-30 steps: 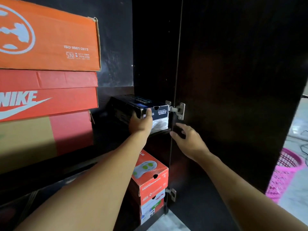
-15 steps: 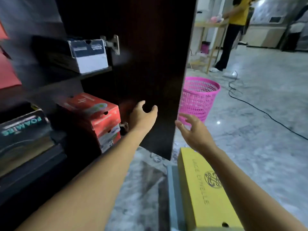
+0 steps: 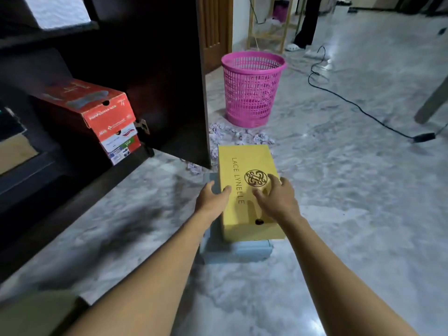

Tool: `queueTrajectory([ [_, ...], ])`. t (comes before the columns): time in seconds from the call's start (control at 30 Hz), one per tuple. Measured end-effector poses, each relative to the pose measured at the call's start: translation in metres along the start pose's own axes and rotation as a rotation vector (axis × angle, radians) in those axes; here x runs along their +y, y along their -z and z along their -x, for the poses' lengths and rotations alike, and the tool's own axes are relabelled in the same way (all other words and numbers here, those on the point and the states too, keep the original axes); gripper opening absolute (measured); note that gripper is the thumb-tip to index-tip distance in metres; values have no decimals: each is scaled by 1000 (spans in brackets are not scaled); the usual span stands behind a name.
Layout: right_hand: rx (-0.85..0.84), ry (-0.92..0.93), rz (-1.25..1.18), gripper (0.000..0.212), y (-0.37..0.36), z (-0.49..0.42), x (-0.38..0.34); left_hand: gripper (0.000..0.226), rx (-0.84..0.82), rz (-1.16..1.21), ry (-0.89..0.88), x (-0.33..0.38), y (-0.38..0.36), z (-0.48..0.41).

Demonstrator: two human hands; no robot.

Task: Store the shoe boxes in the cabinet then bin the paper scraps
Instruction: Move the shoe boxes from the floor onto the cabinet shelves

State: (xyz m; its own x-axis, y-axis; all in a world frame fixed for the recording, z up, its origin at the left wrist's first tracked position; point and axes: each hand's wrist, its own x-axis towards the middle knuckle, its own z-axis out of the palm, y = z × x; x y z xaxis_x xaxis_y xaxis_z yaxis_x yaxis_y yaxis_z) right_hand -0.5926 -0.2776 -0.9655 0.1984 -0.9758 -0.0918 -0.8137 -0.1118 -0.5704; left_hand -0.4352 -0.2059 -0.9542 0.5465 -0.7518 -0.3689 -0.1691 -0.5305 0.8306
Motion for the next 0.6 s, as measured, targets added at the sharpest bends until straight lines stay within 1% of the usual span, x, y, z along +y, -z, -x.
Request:
queueTrajectory([
  [0.07,-43,-49,-20,76,-5,6,11,70,-40,14,20,-10,-10,5],
  [0.17,-68,-37,-44,79,-12,13,23,61,-82,51,17,-17,-20,8],
  [0.23,-28,-6,-53,83,-14,16,26,52,-36,51,20,-21,-24,10],
  [0.3,12,30,-122,84,-13,22,30,44,37,34,25,-26,-21,15],
  [0.37,36,38,-288,79,-11,30,39,48,95,5,37,-34,-14,19],
  [0.47,38,-39,-601,71,-12,45,58,58,122,6,53,-45,-6,18],
  [0.53,-4,-65,-675,64,-15,52,67,67,57,37,74,-48,-4,17],
  [0.6,-58,-39,-695,57,-20,56,71,75,-55,76,100,-48,-6,18],
])
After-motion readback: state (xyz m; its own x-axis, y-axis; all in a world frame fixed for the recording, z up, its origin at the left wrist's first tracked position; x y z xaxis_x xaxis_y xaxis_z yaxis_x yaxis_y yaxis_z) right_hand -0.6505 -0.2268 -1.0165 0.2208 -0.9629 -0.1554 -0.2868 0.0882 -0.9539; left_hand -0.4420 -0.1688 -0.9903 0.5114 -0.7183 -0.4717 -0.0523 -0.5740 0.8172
